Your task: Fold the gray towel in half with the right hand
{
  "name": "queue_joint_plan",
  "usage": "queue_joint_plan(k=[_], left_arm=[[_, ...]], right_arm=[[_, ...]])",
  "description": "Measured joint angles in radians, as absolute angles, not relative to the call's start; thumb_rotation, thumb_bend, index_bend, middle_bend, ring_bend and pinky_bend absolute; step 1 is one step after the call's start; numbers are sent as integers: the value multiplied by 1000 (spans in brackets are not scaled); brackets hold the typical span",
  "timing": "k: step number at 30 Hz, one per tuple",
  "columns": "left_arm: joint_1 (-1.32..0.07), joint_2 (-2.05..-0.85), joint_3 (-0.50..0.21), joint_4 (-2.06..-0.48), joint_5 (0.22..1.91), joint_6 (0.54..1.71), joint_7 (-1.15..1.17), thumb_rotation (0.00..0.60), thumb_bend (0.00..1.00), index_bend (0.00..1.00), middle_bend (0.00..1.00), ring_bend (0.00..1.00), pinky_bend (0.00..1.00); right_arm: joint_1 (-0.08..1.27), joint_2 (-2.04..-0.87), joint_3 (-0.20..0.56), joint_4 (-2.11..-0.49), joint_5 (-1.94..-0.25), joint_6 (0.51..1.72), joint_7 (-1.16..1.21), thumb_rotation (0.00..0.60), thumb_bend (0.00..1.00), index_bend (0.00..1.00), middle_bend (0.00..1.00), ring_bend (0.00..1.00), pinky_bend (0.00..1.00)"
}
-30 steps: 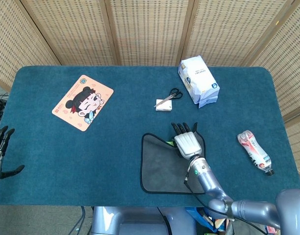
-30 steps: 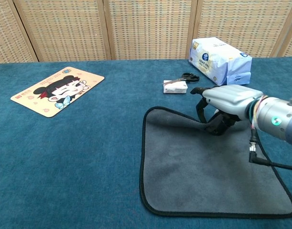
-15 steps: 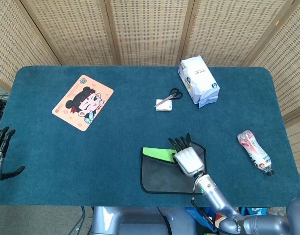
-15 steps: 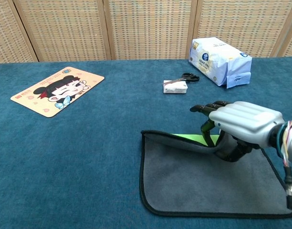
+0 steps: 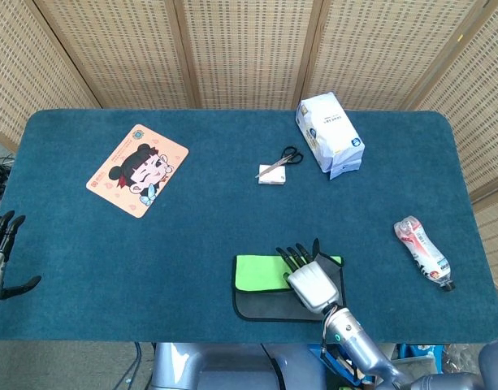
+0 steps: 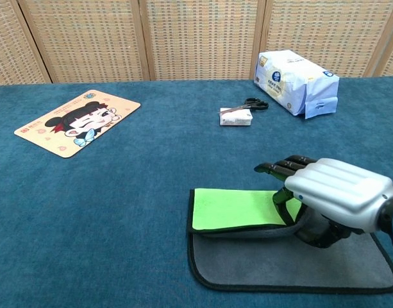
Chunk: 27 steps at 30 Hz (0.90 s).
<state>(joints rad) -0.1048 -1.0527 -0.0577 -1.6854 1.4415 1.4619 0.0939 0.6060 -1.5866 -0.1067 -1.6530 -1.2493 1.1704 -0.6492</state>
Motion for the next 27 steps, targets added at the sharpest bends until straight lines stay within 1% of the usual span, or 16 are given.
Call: queue_joint_plan(k=[11,27], left_arm=[[-104,-1053,-58,-1685,1442,1462,94,600,111,0,0,0,0],[-104,-1054,-57,-1686,1443,1462,98,600,111,0,0,0,0]], right_arm=[[582,-1580,-116,-1641,-1302,1166,-654,600,576,621,0,0,0],[529,-1561,-162,-1619,-1448,1177,-612,600,576,621,0,0,0]])
